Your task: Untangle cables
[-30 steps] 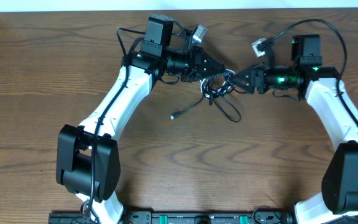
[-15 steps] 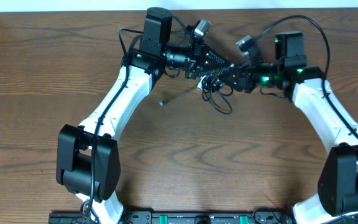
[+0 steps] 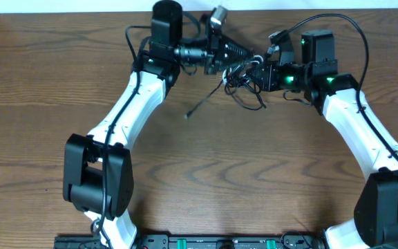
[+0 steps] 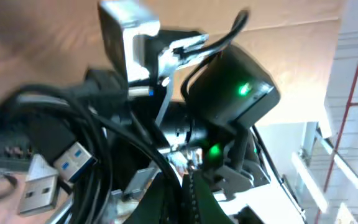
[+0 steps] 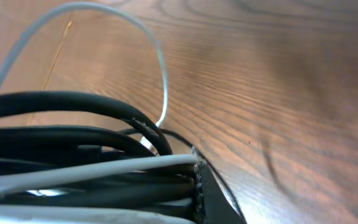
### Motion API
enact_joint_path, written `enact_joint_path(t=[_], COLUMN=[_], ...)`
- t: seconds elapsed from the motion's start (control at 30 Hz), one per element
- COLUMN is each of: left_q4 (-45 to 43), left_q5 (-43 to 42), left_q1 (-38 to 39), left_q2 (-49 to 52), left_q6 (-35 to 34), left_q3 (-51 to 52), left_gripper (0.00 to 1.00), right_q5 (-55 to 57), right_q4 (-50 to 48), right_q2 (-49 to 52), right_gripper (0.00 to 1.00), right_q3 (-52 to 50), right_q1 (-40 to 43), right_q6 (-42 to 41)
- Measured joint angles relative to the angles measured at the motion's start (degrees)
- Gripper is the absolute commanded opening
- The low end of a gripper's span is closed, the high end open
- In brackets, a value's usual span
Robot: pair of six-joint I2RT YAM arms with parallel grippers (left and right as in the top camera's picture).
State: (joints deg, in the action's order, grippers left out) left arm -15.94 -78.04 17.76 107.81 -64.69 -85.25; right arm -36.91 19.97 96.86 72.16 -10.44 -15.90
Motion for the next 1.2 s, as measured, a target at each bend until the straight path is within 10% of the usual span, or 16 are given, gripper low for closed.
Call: enact_joint_path(t=[0.27,0.63,0.73,0.87,1.2], left_q4=[-33.6,-40.4,-37.8,-30.5,14.6], left_q5=[-3.0,-3.8,-4.3,-5.0,0.1], left_q1=[-3.6,-14.2,-13.8,-13.4,-13.4], left_q2=[1.9,-2.9,-2.9,-2.9,-2.9], left_q6=[-19.6,-29.6,-27.8,-22.1,8.1], left_q3=[1.6,-0.3,-0.3,-0.3,0.4], left_gripper=[0.07,0.07,0.07,0.07,0.07], right_q5=[1.0,13.7,11.6,9.7,8.2], right_q4=[3.0,9.9,10.4,14.1,19.4], right_q2=[-1.5,4.6,4.4,4.4,4.4], right_gripper=[0.01,0.02,0.08,0.42,0.45], right_q3=[2.8,-1.6,-1.6,-1.6,-0.9], right_q1=[-0.2,1.1,1.0,0.3,-0.9], right_q6=[-4.5,-4.4,-2.4,-1.0,0.0])
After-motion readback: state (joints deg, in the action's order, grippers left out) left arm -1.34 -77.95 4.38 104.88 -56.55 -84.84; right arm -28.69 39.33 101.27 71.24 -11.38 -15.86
